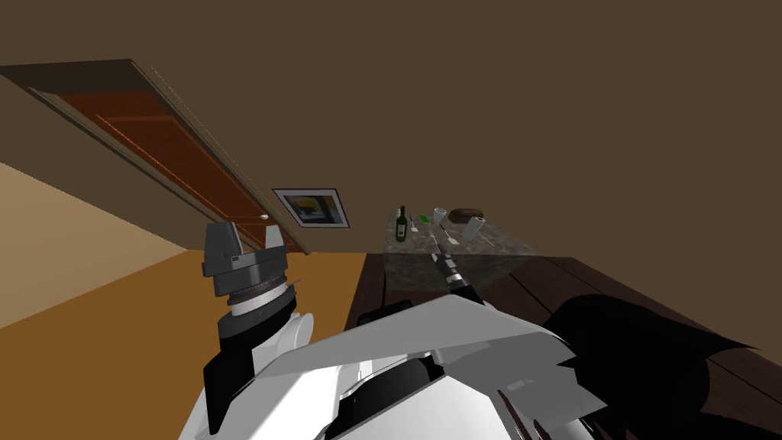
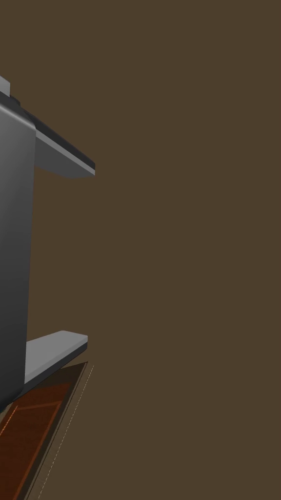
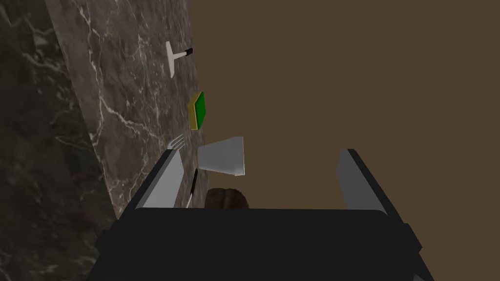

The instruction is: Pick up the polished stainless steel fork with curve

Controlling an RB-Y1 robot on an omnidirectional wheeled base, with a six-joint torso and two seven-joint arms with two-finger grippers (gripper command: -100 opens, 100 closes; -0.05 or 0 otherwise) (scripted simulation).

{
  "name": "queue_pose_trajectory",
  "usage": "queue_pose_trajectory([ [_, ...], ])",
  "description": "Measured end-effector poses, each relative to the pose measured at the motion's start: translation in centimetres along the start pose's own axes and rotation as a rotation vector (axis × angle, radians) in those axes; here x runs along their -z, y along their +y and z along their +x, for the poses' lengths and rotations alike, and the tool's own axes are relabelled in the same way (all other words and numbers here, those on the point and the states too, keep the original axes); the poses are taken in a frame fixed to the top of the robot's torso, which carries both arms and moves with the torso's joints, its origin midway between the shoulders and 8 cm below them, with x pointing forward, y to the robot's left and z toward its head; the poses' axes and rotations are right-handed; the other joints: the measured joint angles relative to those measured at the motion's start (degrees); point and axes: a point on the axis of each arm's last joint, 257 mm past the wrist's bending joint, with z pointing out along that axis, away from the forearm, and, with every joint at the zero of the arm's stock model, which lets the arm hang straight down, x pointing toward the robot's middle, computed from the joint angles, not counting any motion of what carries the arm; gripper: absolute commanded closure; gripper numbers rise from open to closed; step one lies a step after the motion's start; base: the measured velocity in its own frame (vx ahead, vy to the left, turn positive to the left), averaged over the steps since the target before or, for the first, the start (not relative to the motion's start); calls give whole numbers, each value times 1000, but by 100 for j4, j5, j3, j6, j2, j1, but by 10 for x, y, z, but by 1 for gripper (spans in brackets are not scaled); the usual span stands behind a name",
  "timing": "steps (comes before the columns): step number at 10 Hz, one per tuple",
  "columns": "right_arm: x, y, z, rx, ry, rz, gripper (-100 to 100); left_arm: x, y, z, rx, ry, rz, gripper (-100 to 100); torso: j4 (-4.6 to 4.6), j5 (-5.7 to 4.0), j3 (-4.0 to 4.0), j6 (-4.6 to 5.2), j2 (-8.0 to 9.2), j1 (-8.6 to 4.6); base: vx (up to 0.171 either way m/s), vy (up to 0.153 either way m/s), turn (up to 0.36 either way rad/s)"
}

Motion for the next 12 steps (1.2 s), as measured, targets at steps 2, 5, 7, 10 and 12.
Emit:
queue_pose_trajectory([
  [2,24,-25,-15,14,-13,76,-100,0,0,0,0,0,0,0,1,-1,2,1,4,-4,25,127,51],
  [5,48,-59,-34,33,-28,158,-100,0,0,0,0,0,0,0,3,-5,7,0,11,-22,8,84,37],
  [7,58,-73,-43,40,-39,203,-100,0,0,0,0,0,0,0,3,-7,7,0,12,-36,11,74,51],
  [10,99,-108,-73,74,-57,310,-100,0,0,0,0,0,0,0,2,-1,5,0,9,-9,20,121,70],
  [12,136,-135,-94,97,-73,394,-100,0,0,0,0,0,0,0,3,0,7,0,13,-4,18,172,189],
])
